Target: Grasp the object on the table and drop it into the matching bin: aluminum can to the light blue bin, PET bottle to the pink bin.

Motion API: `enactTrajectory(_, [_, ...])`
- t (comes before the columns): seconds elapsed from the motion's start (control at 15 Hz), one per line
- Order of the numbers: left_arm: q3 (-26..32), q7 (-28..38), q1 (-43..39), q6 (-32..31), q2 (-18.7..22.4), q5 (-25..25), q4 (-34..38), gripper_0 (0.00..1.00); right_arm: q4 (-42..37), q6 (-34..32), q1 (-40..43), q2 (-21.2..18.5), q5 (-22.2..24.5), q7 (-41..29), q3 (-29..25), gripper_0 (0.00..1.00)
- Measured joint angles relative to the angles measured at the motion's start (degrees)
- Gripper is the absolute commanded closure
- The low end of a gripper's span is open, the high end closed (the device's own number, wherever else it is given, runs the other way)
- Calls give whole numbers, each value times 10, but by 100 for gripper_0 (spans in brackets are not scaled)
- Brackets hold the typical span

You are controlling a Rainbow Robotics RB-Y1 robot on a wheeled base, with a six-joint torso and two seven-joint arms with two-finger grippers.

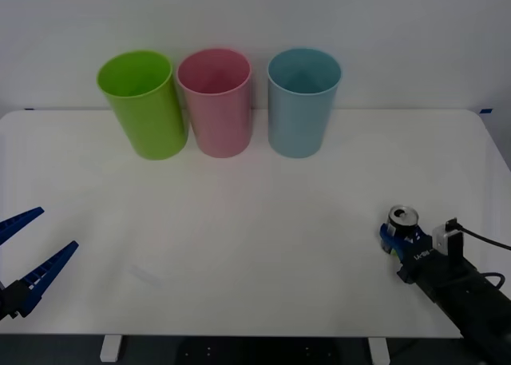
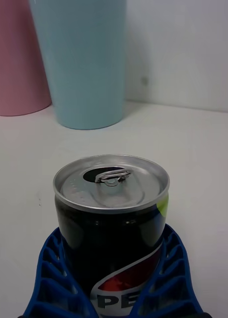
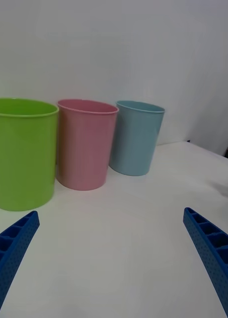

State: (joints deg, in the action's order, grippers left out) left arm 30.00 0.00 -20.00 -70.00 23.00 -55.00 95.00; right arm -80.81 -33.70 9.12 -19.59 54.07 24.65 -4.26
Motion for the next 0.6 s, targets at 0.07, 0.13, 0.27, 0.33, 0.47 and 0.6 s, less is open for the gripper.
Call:
enactTrajectory(0.07, [0, 0, 0, 0, 0, 0, 0, 0, -3, -4, 0, 0, 0, -1, -4, 100])
enactTrajectory(0.13, [0, 0, 0, 0, 0, 0, 0, 0, -8, -7, 2, 0, -1, -2, -7, 100])
enactTrajectory(0.27, [0, 0, 0, 0, 0, 0, 0, 0, -22, -11, 4, 0, 0, -7, -11, 100])
enactTrajectory(0.33, [0, 0, 0, 0, 0, 0, 0, 0, -31, -14, 5, 0, 0, -11, -14, 100])
enactTrajectory(0.47, [0, 0, 0, 0, 0, 0, 0, 0, -49, -23, 7, 0, 0, -20, -19, 100])
enactTrajectory(0.6, [0, 0, 0, 0, 0, 0, 0, 0, -68, -33, 7, -2, 0, -34, -22, 100])
